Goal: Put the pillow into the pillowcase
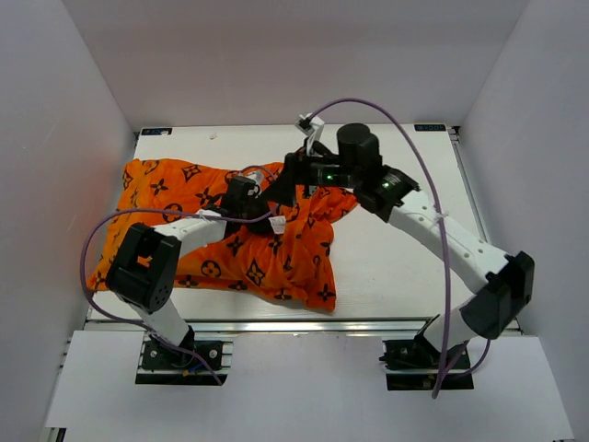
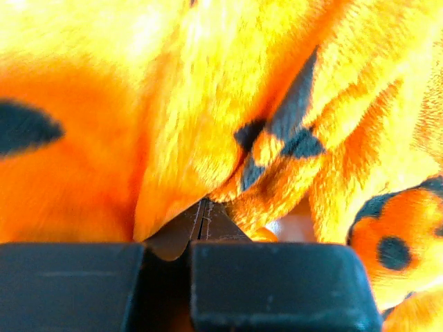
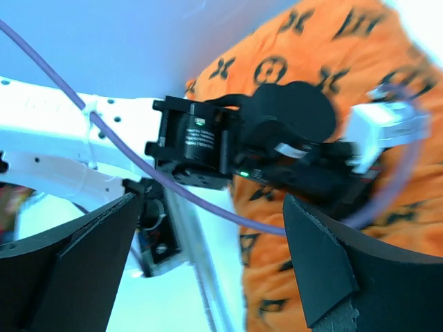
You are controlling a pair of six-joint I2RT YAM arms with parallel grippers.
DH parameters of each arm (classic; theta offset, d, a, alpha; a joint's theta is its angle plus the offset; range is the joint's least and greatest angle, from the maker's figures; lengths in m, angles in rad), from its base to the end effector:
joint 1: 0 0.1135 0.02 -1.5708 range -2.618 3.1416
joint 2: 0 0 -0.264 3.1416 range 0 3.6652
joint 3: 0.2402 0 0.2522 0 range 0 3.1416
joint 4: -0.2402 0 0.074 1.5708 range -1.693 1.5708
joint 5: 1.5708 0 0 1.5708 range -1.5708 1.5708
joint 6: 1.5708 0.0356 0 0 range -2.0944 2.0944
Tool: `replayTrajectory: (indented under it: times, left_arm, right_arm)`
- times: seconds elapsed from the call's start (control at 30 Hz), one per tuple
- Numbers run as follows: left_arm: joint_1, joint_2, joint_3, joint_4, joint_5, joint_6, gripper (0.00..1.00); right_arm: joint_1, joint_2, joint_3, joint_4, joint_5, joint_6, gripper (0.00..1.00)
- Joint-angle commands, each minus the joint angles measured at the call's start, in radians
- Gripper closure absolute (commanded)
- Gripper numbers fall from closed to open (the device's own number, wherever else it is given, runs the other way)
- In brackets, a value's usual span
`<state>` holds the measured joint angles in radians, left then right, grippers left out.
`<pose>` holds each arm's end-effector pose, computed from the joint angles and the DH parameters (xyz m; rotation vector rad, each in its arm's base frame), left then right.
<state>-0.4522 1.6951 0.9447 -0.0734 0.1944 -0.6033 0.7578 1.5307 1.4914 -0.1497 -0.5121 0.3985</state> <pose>0.3090 -0.1577 0.1724 -0.0934 2.4996 -0.7039 0.2493 0.2599 0.4079 -0.7354 1.7748 1.2601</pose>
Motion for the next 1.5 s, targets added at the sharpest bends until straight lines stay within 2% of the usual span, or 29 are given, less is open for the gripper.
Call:
replayTrajectory:
  times: [0.0, 0.23, 0.53, 0.63, 0.67, 0.7, 0.8, 0.9, 1.07, 1.1, 1.23, 1.47]
  left_arm:
    - [0.033, -0.079, -0.028, -0.100, -0.062, 0.017, 1.00]
    - [0.069, -0.369, 0.057, -0.223, -0.095, 0.037, 1.00]
    - [0.069, -0.505, 0.117, -0.235, 0.002, 0.002, 1.00]
    - [0.067, -0.492, 0.079, -0.259, 0.014, 0.008, 0.98]
    - [0.067, -0.479, 0.037, -0.250, 0.042, 0.008, 0.90]
    - [0.066, -0.468, 0.016, -0.235, 0.059, -0.004, 0.77]
    - [0.063, -0.414, -0.044, -0.209, 0.105, -0.019, 0.68]
    - [0.043, -0.364, -0.055, -0.163, 0.102, -0.030, 0.65]
    - [0.015, -0.235, 0.029, -0.155, 0.079, -0.016, 0.62]
    - [0.006, -0.213, 0.058, -0.151, 0.073, -0.015, 0.62]
    - [-0.014, -0.086, 0.114, -0.137, 0.063, -0.016, 0.60]
    - [-0.029, 0.000, 0.128, -0.140, 0.074, 0.002, 0.57]
  right_arm:
    - [-0.044, -0.092, -0.026, 0.030, 0.015, -0.145, 0.11]
    - [-0.123, -0.156, -0.180, -0.011, 0.043, -0.208, 0.11]
    - [-0.127, -0.024, -0.218, -0.040, -0.011, -0.233, 0.11]
    - [-0.133, 0.002, -0.200, -0.063, -0.008, -0.253, 0.11]
    - [-0.137, 0.002, -0.201, -0.062, -0.005, -0.254, 0.11]
    - [-0.138, 0.005, -0.204, -0.065, 0.012, -0.259, 0.11]
    - [-0.138, 0.041, -0.240, -0.065, 0.029, -0.286, 0.12]
    - [-0.137, 0.129, -0.304, -0.015, 0.053, -0.280, 0.16]
    - [-0.135, 0.258, -0.281, 0.002, 0.145, -0.364, 0.23]
    - [-0.138, 0.275, -0.252, -0.017, 0.183, -0.378, 0.31]
    - [-0.170, 0.309, -0.217, -0.039, 0.188, -0.415, 0.43]
    - [-0.176, 0.284, -0.240, -0.034, 0.187, -0.425, 0.47]
